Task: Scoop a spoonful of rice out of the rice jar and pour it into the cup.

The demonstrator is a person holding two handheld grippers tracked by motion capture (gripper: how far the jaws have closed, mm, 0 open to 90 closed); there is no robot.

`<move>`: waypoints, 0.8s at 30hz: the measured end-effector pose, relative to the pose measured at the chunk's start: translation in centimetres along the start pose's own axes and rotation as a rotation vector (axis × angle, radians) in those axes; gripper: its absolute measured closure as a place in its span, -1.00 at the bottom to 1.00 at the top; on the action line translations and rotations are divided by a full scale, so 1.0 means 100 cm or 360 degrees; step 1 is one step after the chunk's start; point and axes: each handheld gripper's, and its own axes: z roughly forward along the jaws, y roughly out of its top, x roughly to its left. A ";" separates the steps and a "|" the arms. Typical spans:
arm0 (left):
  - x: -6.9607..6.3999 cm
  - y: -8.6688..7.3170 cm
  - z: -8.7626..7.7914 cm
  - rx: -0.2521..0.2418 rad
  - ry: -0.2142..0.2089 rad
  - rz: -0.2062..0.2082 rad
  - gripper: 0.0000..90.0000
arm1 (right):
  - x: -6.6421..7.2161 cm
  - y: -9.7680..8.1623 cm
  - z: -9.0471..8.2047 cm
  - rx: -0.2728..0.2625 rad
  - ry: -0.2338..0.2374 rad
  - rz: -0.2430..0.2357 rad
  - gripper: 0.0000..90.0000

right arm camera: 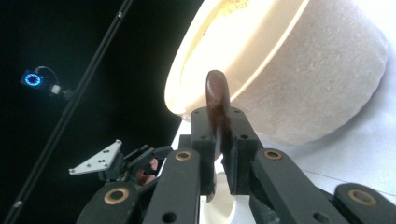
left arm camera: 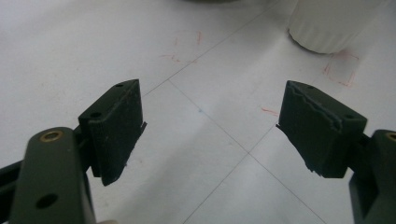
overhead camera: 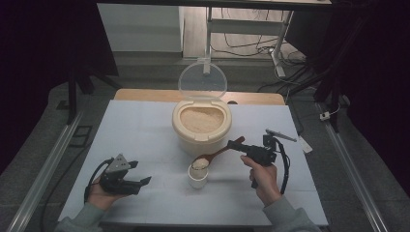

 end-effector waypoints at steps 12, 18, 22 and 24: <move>0.000 -0.001 0.001 0.0006 -0.0001 0.0001 -0.51 | 0.010 -0.001 0.000 -0.0003 -0.0102 -0.0192 0.86; 0.000 -0.001 0.001 0.0009 -0.0002 0.0003 -0.51 | 0.018 -0.002 -0.001 -0.0007 -0.0120 -0.0318 0.86; 0.000 -0.001 0.002 0.0009 -0.0001 0.0004 -0.51 | 0.023 -0.004 -0.003 -0.0023 -0.0116 -0.0421 0.86; 0.000 -0.001 0.002 0.0011 -0.0001 0.0006 -0.51 | 0.026 -0.005 -0.003 -0.0023 -0.0119 -0.0475 0.86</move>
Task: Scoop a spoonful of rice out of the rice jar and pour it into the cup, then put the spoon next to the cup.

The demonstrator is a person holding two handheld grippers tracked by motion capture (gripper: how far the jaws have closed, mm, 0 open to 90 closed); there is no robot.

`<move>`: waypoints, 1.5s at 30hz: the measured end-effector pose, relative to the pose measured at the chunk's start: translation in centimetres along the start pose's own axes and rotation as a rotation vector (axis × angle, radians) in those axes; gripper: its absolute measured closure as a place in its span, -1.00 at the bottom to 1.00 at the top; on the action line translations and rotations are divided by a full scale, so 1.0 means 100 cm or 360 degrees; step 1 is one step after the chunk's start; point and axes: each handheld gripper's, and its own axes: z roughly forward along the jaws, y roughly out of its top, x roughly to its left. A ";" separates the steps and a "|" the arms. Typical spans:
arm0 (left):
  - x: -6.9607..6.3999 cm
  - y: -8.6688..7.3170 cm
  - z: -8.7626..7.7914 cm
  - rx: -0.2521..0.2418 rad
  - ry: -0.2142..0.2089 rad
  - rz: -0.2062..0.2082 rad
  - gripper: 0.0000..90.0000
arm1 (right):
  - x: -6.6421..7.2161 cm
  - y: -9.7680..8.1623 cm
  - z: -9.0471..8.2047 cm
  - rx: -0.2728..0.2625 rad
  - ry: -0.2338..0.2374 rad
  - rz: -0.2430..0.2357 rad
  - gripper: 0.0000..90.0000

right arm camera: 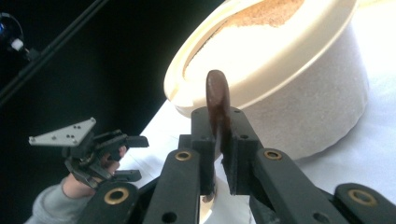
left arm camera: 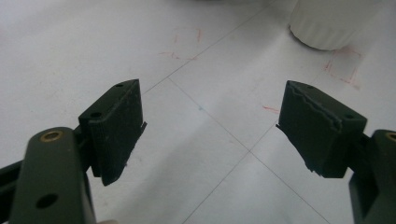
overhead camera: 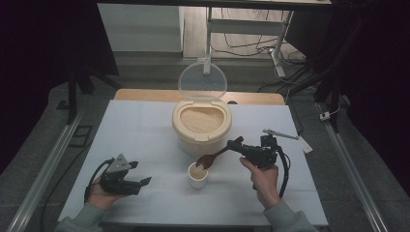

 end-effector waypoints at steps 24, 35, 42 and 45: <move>0.001 -0.001 0.001 0.0005 0.0006 0.0001 -0.51 | 0.008 0.001 -0.022 -0.0130 0.0076 -0.0210 0.86; 0.002 -0.001 0.001 0.0006 0.0009 -0.0006 -0.51 | 0.000 0.009 -0.047 -0.0116 0.0039 -0.0220 0.86; 0.002 -0.001 0.000 0.0002 0.0011 -0.0006 -0.51 | -0.002 0.011 -0.053 0.0035 0.0017 -0.0258 0.86; 0.002 -0.001 0.000 0.0002 0.0011 -0.0005 -0.51 | -0.002 0.009 -0.051 0.0126 0.0018 -0.0277 0.86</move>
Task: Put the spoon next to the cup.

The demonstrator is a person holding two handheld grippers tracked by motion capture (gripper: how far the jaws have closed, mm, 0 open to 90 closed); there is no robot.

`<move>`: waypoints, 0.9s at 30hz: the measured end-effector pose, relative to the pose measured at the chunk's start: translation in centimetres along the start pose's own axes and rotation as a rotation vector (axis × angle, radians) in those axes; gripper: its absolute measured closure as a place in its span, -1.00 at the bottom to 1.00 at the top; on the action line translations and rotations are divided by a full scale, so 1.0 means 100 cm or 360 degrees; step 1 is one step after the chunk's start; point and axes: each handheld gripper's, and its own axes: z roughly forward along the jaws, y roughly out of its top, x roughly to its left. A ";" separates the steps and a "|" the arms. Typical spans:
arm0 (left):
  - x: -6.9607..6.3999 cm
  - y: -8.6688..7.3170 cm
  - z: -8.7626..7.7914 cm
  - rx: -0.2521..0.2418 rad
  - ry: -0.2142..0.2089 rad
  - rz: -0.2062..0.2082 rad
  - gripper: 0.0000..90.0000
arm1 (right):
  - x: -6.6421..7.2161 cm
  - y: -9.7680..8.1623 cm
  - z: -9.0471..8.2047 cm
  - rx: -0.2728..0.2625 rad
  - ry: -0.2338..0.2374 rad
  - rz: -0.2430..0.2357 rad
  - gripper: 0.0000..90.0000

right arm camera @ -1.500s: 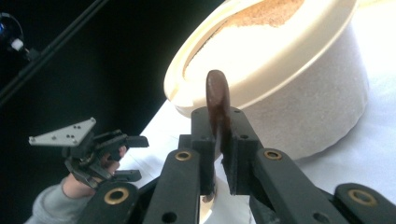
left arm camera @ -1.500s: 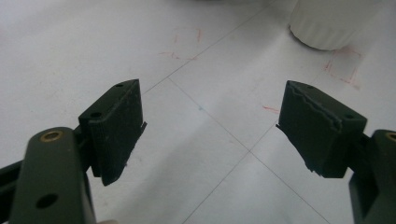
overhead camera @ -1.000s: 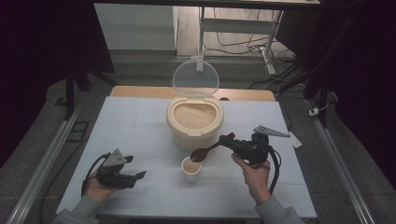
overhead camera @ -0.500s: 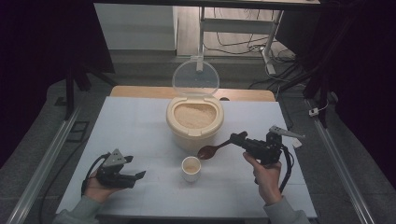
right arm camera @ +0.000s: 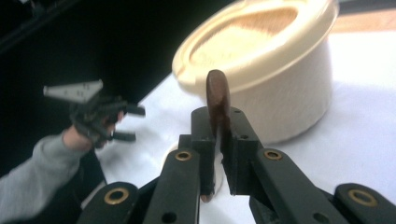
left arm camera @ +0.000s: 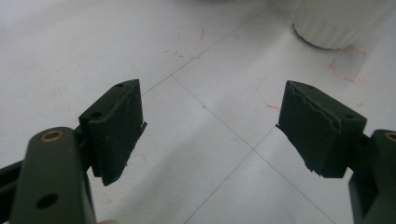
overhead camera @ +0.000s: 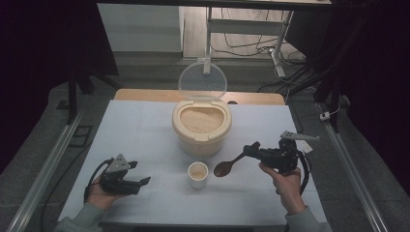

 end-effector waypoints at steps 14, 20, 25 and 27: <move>0.001 0.000 0.001 0.0004 0.0002 0.0000 -0.51 | 0.002 -0.008 0.027 0.0439 0.0173 -0.0012 0.86; 0.001 0.000 0.002 0.0010 -0.0001 0.0006 -0.51 | 0.003 -0.011 0.044 0.0607 0.0216 -0.0027 0.85; 0.000 0.000 0.002 0.0015 -0.0003 0.0015 -0.51 | 0.000 -0.013 0.058 0.0671 0.0221 -0.0029 0.85; 0.000 0.000 0.002 0.0014 -0.0003 0.0016 -0.51 | -0.001 -0.013 0.063 0.0677 0.0228 -0.0034 0.85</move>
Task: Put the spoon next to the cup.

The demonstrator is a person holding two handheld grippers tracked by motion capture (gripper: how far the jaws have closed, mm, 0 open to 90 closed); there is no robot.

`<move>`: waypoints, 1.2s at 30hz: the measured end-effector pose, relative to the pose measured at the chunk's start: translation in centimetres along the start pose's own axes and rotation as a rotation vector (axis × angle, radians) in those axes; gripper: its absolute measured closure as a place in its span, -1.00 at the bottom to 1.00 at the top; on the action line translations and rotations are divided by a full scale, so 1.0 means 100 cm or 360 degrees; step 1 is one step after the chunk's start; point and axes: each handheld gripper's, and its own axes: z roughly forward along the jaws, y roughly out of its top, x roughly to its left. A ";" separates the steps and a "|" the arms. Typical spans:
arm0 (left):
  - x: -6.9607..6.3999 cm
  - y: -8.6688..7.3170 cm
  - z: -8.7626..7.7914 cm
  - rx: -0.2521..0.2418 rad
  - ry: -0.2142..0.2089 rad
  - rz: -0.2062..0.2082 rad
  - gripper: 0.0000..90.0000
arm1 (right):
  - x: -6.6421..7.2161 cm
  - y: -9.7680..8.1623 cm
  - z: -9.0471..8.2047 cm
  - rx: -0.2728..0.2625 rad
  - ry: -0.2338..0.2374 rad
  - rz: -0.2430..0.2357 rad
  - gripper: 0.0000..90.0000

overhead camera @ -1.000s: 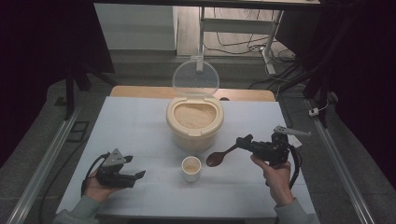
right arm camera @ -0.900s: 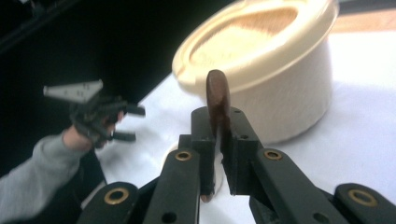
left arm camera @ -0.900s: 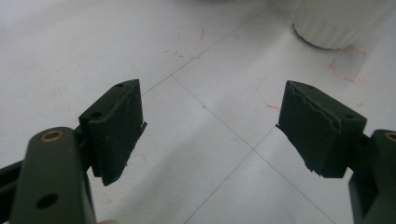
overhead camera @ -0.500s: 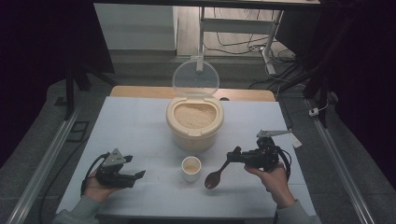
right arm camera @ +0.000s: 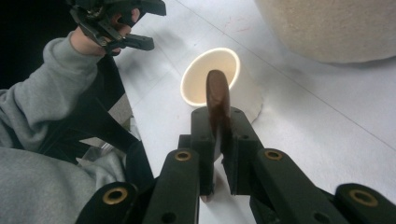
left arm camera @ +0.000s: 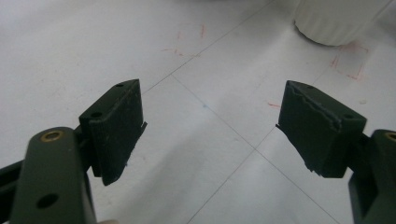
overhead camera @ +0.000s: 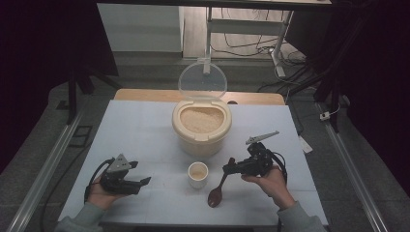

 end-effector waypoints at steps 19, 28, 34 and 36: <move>-0.001 0.000 0.001 0.0011 0.0003 0.0009 -0.51 | -0.023 -0.008 0.021 -0.0202 -0.0344 -0.0117 0.50; -0.002 0.000 0.001 0.0012 0.0002 0.0010 -0.51 | -0.036 -0.013 0.036 -0.0175 -0.0479 -0.0143 0.26; -0.002 0.000 0.002 0.0018 0.0001 0.0012 -0.51 | -0.043 -0.014 0.049 -0.0141 -0.0552 -0.0136 0.12; -0.002 0.000 0.002 0.0018 0.0000 0.0012 -0.51 | -0.044 -0.014 0.053 -0.0126 -0.0585 -0.0144 0.06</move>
